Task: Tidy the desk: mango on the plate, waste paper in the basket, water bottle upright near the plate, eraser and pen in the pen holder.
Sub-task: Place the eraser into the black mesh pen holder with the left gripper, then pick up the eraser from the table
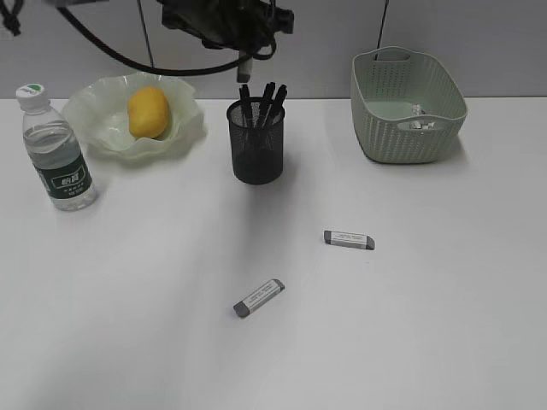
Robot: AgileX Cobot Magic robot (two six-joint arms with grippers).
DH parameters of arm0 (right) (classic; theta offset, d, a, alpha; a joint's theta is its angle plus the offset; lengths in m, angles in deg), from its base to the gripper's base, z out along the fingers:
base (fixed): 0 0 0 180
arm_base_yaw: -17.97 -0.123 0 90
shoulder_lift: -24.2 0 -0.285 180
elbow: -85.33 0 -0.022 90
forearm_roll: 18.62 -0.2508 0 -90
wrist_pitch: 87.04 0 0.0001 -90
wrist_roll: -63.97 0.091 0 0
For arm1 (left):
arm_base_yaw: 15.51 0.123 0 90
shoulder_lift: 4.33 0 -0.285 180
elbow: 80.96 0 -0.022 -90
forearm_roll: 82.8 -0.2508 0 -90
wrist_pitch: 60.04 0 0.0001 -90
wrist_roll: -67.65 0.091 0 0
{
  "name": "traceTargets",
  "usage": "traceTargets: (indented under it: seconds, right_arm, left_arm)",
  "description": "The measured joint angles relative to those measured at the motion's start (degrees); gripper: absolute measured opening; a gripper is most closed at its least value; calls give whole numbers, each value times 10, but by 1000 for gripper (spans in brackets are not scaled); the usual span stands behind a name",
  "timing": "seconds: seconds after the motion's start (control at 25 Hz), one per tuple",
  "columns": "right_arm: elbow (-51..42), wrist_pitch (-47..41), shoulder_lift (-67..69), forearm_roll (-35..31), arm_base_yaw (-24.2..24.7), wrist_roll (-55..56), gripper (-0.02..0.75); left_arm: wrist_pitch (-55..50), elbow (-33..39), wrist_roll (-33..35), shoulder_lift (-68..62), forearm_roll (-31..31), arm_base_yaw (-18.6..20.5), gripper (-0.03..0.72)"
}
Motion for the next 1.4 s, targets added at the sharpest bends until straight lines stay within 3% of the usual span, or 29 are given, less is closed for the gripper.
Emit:
traceTargets:
  seconds: [0.4,0.64,0.76,0.96,1.4]
  right_arm:
    - [0,0,0,1,0,0,459]
    - [0,0,0,1,0,0,459]
    - [0,0,0,1,0,0,459]
    - [0,0,0,1,0,0,459]
    - [0,0,0,1,0,0,459]
  left_arm:
    - [38,0,0,-73,-14,3,192]
    - [37,-1,1,-76,-13,5,401]
    - [22,-2,1,-76,-10,5,451]
    - [-44,-2,3,-50,37,5,465]
    - [-179,-3,119,47,131,5,463]
